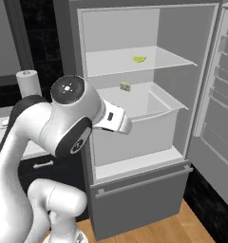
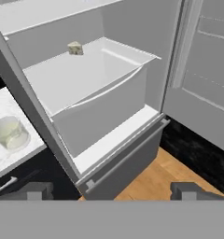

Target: Grab a lemon wedge from the fridge and one ice cube from the ice bowl, and put them in the glass of lemonade.

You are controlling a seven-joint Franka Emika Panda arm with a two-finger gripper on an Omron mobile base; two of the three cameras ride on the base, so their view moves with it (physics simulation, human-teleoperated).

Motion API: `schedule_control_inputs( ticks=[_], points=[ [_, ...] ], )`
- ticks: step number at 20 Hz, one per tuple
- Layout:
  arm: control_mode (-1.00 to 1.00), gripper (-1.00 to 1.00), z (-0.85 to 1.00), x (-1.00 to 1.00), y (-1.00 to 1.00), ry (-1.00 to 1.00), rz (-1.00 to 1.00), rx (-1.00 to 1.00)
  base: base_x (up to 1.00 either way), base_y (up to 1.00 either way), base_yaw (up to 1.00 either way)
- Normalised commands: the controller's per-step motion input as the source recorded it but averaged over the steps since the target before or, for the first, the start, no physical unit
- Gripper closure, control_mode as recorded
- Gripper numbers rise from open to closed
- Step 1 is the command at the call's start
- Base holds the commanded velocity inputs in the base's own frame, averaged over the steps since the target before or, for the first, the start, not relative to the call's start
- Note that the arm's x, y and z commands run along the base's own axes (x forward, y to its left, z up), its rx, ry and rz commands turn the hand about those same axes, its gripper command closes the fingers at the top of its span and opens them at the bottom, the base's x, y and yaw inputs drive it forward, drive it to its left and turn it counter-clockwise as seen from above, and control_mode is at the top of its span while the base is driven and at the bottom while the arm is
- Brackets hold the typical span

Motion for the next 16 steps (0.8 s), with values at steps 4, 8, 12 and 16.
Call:
schedule_control_inputs(
  ticks=[4,8,12,16],
  points=[
    [-1.00,-1.00,-0.01,-0.64,0.97,0.01,-0.09,-0.09,0.00,0.00,0.00],
    [-1.00,-1.00,-0.01,-0.08,0.66,0.18,-0.10,-0.21,0.00,0.00,0.00],
    [-1.00,-1.00,0.00,0.01,0.14,0.04,0.00,-0.03,0.00,0.00,0.00],
    [-1.00,-1.00,0.00,0.03,0.07,0.00,0.00,0.00,0.00,0.00,0.00]
  ],
)
